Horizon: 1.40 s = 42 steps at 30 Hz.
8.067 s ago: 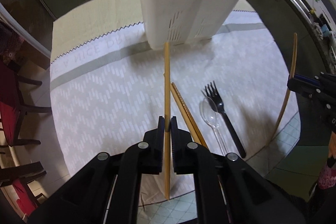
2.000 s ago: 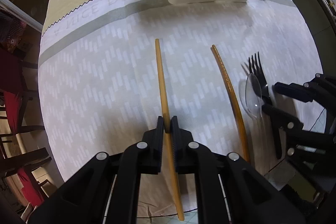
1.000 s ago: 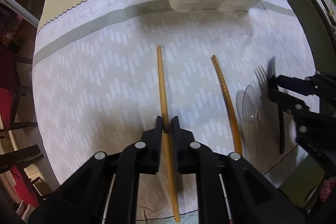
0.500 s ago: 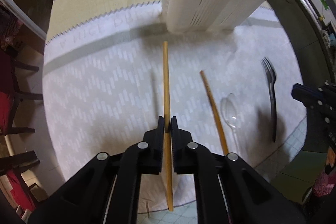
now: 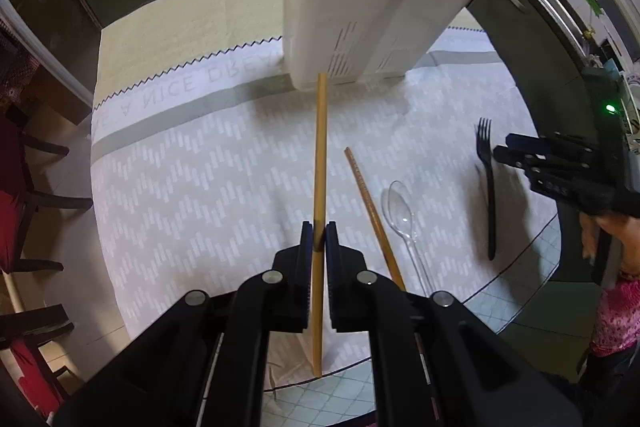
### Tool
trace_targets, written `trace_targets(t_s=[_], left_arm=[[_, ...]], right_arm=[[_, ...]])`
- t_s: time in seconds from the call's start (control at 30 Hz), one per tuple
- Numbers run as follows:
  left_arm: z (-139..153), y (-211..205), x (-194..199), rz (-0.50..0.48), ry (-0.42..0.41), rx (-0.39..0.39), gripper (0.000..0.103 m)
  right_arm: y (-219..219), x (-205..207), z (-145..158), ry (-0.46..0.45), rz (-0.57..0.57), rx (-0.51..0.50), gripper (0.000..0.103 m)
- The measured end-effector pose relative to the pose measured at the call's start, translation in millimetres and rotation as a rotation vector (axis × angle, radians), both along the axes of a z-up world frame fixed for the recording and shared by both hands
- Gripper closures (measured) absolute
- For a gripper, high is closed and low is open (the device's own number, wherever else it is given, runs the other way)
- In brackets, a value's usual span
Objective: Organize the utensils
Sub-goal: 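Lift the chopstick and the black fork and carry both over the white holder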
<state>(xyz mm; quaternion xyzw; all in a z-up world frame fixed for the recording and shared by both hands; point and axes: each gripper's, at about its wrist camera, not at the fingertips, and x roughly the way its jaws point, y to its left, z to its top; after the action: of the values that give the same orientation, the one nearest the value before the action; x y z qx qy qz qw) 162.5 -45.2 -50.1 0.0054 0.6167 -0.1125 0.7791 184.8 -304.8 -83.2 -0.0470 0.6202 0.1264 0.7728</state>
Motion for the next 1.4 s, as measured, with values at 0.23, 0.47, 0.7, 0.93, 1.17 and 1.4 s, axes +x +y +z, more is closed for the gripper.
trace_targets(t_s=[0.23,0.47,0.7,0.93,1.17,1.4], left_arm=[[11,0,-3,-0.006,-0.020,-0.020,0.097],[15,-2,-2,-0.016,-0.026,-0.015,0.097],[19,0,-4,-0.019,-0.033,-0.023,0.097],[24,1,-4,-0.021,-0.045,-0.033,0.097],[40,-1,-11,-0.034,-0.076,-0.037,0.097],[57,0,-17,-0.035,-0.113,-0.043,0.097]], right_arm=[[-25,21,-11,0.023,-0.068,0.057,0.061],[-5,25,-23,0.033,-0.049,-0.005,0.061],[5,19,-20,0.012,-0.047,-0.045,0.079],[-10,3,2,-0.025,-0.052,0.035,0.079],[-21,-30,54,-0.145,-0.028,0.122,0.080],[-10,-56,89,-0.235,0.014,0.156,0.080]])
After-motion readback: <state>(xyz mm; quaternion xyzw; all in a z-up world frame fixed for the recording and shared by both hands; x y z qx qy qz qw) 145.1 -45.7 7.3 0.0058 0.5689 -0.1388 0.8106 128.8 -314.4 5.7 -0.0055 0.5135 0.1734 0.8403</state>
